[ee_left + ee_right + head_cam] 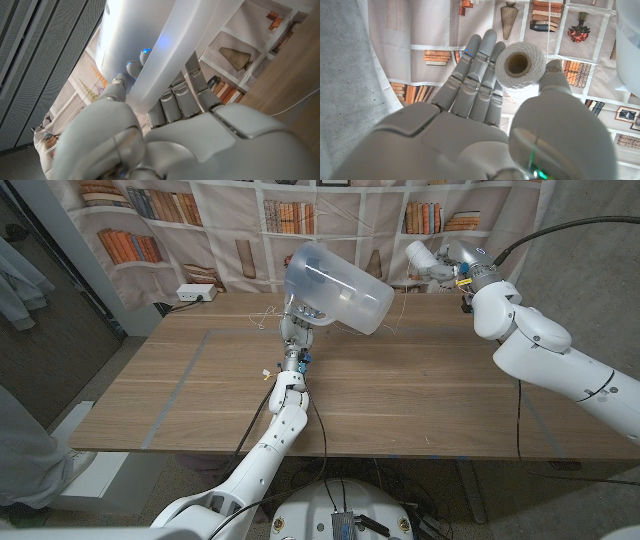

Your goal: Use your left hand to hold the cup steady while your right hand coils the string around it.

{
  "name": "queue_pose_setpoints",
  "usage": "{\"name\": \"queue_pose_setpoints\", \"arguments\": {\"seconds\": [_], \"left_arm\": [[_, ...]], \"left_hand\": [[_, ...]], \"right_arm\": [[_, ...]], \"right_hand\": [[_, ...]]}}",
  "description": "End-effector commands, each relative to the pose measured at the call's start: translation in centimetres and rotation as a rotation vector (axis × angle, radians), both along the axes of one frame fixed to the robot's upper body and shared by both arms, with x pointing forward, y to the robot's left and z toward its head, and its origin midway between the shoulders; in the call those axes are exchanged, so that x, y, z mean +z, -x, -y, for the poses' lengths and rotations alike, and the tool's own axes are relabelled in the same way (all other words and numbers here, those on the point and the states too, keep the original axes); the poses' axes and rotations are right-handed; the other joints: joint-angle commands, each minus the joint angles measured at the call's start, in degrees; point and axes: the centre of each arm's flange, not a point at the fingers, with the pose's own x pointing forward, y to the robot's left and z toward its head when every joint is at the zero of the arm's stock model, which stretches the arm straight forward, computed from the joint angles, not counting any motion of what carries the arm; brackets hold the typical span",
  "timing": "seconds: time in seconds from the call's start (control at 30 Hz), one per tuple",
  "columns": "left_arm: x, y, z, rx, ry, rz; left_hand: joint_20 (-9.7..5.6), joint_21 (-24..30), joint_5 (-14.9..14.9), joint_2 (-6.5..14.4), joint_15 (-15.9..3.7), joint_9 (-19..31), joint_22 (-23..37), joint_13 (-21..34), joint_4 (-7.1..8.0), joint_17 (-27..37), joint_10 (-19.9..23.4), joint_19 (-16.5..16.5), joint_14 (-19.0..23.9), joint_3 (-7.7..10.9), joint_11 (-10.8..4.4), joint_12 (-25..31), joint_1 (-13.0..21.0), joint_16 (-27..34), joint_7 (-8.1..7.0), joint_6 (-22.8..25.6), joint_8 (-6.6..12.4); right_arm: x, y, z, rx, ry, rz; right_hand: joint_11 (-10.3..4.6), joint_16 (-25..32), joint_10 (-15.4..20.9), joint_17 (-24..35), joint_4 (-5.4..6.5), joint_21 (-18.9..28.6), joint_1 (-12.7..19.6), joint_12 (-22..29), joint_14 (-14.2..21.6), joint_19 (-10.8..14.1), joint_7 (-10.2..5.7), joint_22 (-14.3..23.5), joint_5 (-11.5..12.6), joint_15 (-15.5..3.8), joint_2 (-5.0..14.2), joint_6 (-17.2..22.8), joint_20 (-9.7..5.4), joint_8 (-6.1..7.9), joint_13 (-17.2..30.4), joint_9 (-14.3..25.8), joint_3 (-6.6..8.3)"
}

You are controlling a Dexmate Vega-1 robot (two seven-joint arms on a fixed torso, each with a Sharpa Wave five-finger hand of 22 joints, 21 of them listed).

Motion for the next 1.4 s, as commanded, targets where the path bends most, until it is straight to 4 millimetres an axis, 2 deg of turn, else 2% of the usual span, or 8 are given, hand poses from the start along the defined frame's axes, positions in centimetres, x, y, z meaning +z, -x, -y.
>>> {"name": "queue_pose_setpoints", "arguments": {"seconds": [0.03, 0.17, 0.33, 0.57, 0.77, 0.8, 1.03, 1.4], "left_arm": [[0.0, -0.8, 1.8, -0.041, -0.037, -0.017], [0.2, -1.0, 2.1, -0.054, -0.049, -0.014], [0.4, -1.2, 2.5, -0.068, -0.059, -0.01], [0.3, -1.1, 2.3, -0.077, -0.071, -0.011], [-0.3, -1.1, 2.5, -0.089, -0.071, -0.023], [-0.4, -1.1, 2.5, -0.09, -0.071, -0.024], [-0.6, -1.2, 2.5, -0.092, -0.066, -0.031], [-0.5, -1.6, 1.6, -0.067, -0.07, -0.019]], "left_hand": [[-0.09, -0.2, -0.2, 0.4, -0.12, 0.3, -22.7, 0.4, -0.44, 0.0, 0.4, -0.2, -0.2, 0.15, 0.09, 1.4, -0.3, 0.3, 1.77, 2.4, 0.09], [-0.09, 0.0, -0.2, 0.5, -0.04, -0.1, -22.6, 0.7, -0.56, 0.8, 0.5, -0.3, -0.3, 0.12, 0.07, 1.6, -0.3, 0.7, 1.88, 2.7, -0.27], [-0.09, 0.0, -0.2, 0.4, 0.15, 2.1, -22.6, 1.9, -0.75, 0.3, 0.5, -0.3, 0.0, 0.07, 0.26, 2.4, -0.3, 0.8, 1.96, 2.4, 0.75], [-0.07, 0.0, -0.2, 0.6, 0.04, 0.9, -22.7, 1.8, -0.75, 0.6, 0.4, -0.4, -0.1, 0.07, 0.24, 2.2, -0.5, 1.0, 2.03, 2.8, -0.26], [-0.03, 0.0, -0.2, 0.6, 0.09, 2.2, -22.7, 2.0, -0.67, 0.9, 0.5, -0.3, -0.3, 0.11, 0.16, 2.3, -0.7, 1.2, 1.85, 2.5, 0.28], [-0.04, 0.0, -0.2, 0.5, 0.13, 1.4, -22.7, 1.5, -0.87, 0.5, 0.7, -0.3, 0.0, 0.14, 0.25, 2.1, -0.5, 1.1, 1.89, 2.7, -0.19], [0.03, 0.1, -0.2, 0.6, 0.07, 1.6, -22.6, 2.8, -0.83, 1.1, 0.3, -0.4, -0.4, 0.13, 0.18, 2.6, -0.8, 1.5, 2.08, 2.8, -0.41], [0.04, 0.0, -0.2, 0.7, 0.24, 1.8, -22.6, 1.4, -0.97, 0.5, 0.5, -0.7, -0.5, 0.13, 0.32, 1.7, -0.9, 1.4, 1.95, 2.9, -0.96]], "right_arm": [[1.5, 0.3, -1.2, 0.008, 0.041, 0.004], [1.8, 0.2, -2.3, 0.02, 0.059, 0.016], [2.0, 0.2, -3.6, 0.037, 0.078, 0.027], [2.2, 0.0, -5.1, 0.056, 0.103, 0.021], [2.6, 0.1, -6.4, 0.068, 0.127, 0.034], [2.7, 0.1, -6.6, 0.071, 0.131, 0.038], [3.4, 0.6, -7.2, 0.076, 0.135, 0.065], [3.6, 1.0, -7.6, 0.087, 0.135, 0.077]], "right_hand": [[-4.11, -0.2, 4.4, 0.2, 3.91, 0.5, 7.1, 0.5, 1.2, -0.5, -6.19, 0.2, 0.1, -3.94, 7.37, 6.7, -4.42, 0.36, 0.2, 0.2, 11.33], [-4.1, -0.2, 4.4, 0.4, 3.91, 0.8, 7.1, 0.5, 1.2, -0.5, -6.25, 0.3, 0.1, -3.94, 7.33, 6.7, -4.42, 0.34, 0.3, 0.2, 11.41], [-4.04, -0.3, 4.5, 0.5, 3.95, 1.2, 7.1, 0.6, 1.3, -0.6, -6.18, 0.5, 0.1, -3.93, 7.3, 6.7, -4.42, 0.31, 0.5, 0.2, 11.51], [-4.05, -0.5, 4.2, 0.6, 4.06, 1.6, 7.0, 0.5, 1.1, -1.1, -6.18, 0.7, 0.1, -3.9, 7.29, 6.4, -4.49, 0.19, 0.6, 0.4, 11.65], [-4.22, -0.6, 4.1, 0.8, 4.16, 2.0, 6.9, 0.4, 1.1, -1.3, -6.33, 0.8, 0.0, -3.9, 7.34, 6.1, -4.53, 0.14, 0.8, 0.5, 11.76], [-4.2, -0.6, 4.0, 0.8, 4.19, 2.0, 6.9, 0.4, 1.1, -1.3, -6.34, 0.8, 0.0, -3.9, 7.35, 6.1, -4.54, 0.14, 0.8, 0.6, 11.77], [-4.41, -0.7, 4.1, 0.9, 4.3, 2.4, 6.8, 0.4, 1.1, -1.4, -6.35, 1.0, 0.0, -3.91, 7.35, 6.0, -4.62, 0.1, 1.0, 0.7, 11.87], [-4.34, -0.7, 4.2, 1.2, 4.34, 3.2, 6.7, 0.4, 1.4, -1.5, -6.39, 1.3, 0.0, -3.94, 7.28, 6.1, -4.67, 0.1, 1.2, 0.8, 12.04]]}}
